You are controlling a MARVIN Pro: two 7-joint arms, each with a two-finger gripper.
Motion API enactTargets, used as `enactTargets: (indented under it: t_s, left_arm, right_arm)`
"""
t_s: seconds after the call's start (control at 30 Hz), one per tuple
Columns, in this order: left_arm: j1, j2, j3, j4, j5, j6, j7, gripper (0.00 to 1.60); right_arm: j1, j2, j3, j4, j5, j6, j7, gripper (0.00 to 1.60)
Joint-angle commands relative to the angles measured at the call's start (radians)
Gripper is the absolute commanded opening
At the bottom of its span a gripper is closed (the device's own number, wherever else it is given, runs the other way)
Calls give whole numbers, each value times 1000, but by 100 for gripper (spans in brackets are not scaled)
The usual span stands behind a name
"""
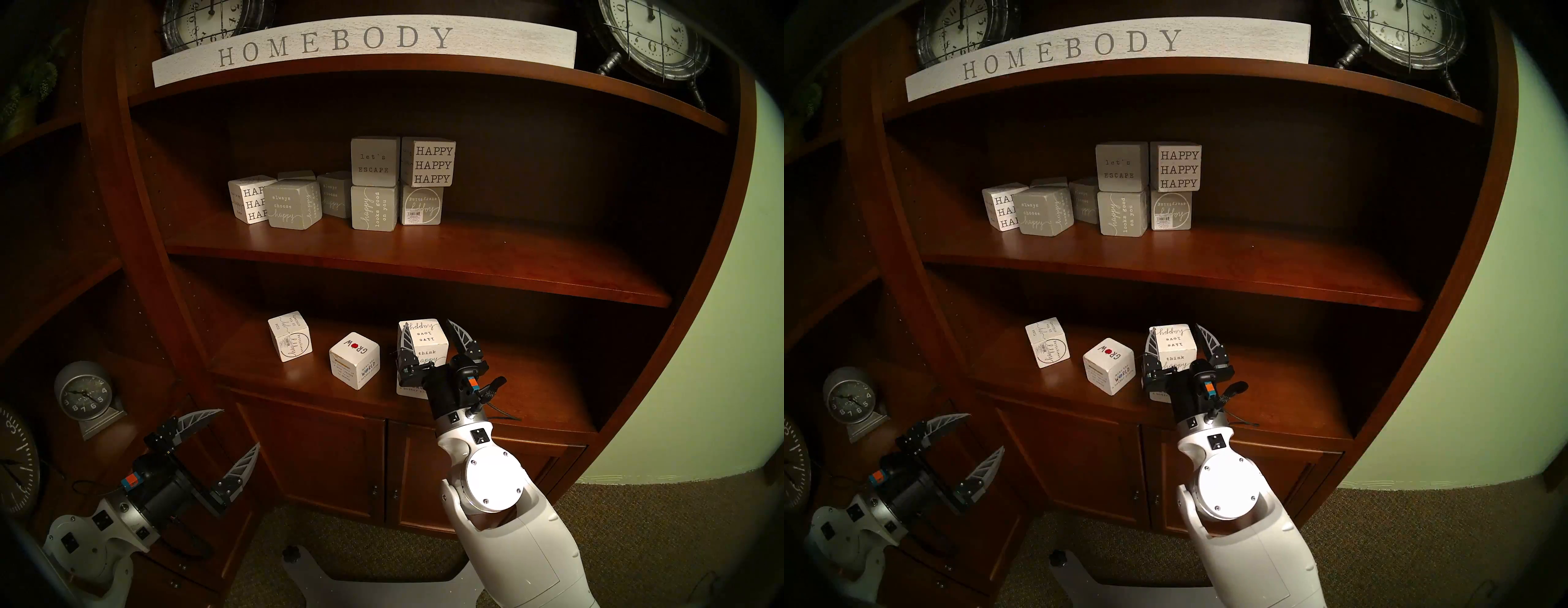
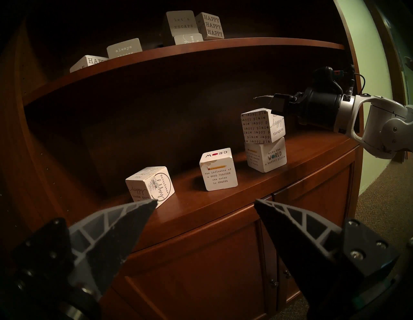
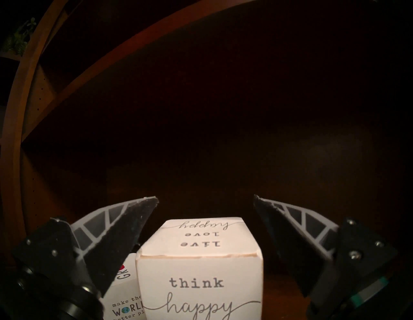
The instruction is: Stack four cubes vertically into two groups
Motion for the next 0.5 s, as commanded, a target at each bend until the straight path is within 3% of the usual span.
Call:
enactTargets:
  t_s: [0.0, 0.3, 0.47]
  left_arm:
    - [-2, 1, -1, -13, 0, -1, 0, 160]
    - [-2, 1, -1, -12, 0, -1, 0, 160]
    - [-3, 1, 0, -12, 0, -2, 0, 160]
  right_arm:
    - [-19, 17, -9, -90, 27, -2, 33, 160]
    - [-122, 142, -30, -209, 91, -24, 174, 160]
    - [-174, 214, -2, -238, 90, -32, 273, 160]
